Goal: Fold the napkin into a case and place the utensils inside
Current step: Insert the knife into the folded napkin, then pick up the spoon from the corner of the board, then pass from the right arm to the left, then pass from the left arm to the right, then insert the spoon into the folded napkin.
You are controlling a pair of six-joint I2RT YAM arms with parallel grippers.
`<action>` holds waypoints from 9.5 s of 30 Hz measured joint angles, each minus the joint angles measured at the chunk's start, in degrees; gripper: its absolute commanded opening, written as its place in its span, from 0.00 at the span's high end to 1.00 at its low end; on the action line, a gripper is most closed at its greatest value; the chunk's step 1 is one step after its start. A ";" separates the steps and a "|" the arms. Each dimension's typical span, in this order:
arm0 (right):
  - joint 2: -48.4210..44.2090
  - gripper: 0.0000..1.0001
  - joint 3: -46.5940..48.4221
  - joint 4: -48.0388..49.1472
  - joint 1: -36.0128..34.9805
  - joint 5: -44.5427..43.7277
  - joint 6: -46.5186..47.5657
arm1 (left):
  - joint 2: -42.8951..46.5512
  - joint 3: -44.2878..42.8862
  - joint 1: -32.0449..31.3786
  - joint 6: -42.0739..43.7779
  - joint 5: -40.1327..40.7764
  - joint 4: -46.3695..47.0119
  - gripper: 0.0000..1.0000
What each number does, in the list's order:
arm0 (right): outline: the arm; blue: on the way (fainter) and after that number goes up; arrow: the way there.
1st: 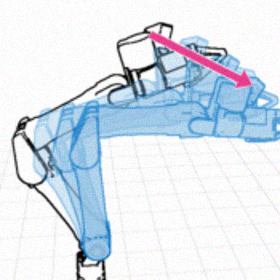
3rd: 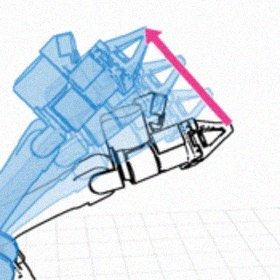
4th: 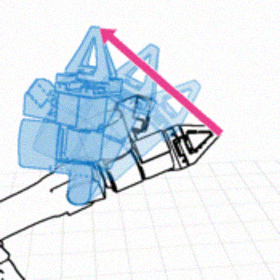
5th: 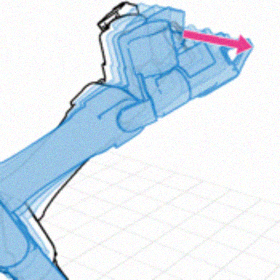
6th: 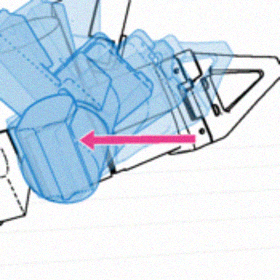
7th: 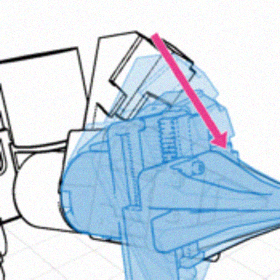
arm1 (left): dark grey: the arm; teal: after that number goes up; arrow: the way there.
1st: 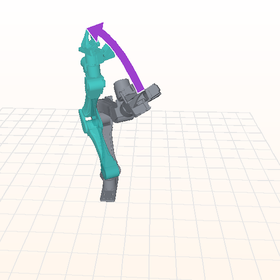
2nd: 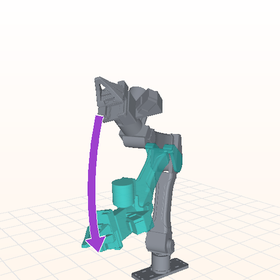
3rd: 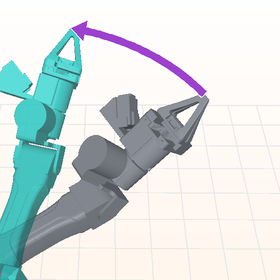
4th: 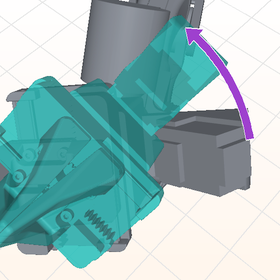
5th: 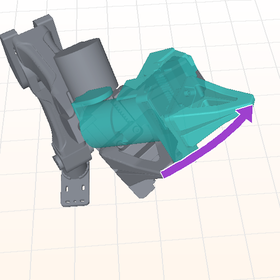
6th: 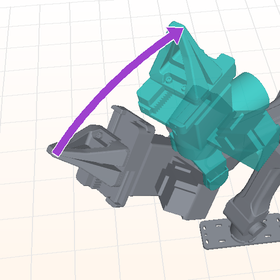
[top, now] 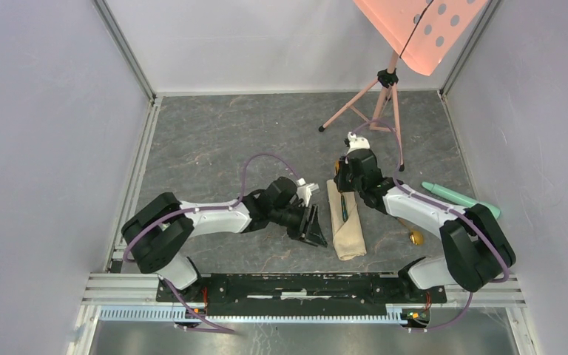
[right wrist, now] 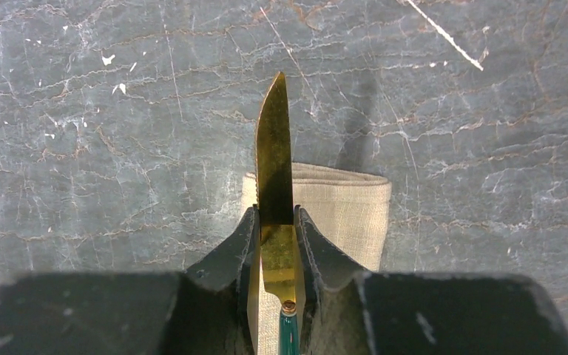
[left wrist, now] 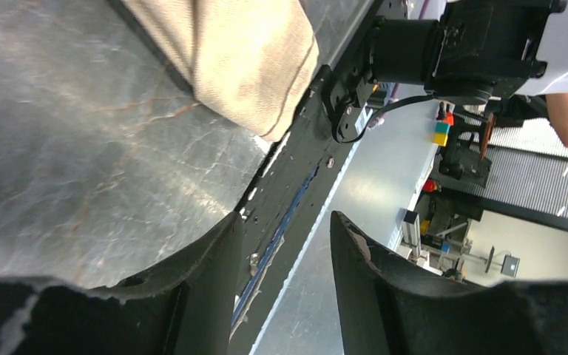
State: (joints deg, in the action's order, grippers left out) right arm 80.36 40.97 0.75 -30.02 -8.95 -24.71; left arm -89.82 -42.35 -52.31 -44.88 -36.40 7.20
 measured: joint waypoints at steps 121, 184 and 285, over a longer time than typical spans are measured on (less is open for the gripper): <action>-4.46 0.99 -5.95 -21.55 23.91 10.82 38.49 | 35.06 -9.75 12.98 11.08 2.86 -26.97 0.34; -23.02 1.00 -25.66 84.11 -5.68 16.76 -4.28 | 6.75 12.44 12.46 -59.36 6.36 50.31 0.65; -0.11 1.00 7.37 -6.69 1.75 14.29 6.97 | 15.78 5.86 3.34 -4.46 9.86 -3.28 0.58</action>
State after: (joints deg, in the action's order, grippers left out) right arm 80.25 48.34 -5.93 -28.27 5.34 -17.74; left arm -74.04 -36.49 -48.97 -49.34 -26.55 3.92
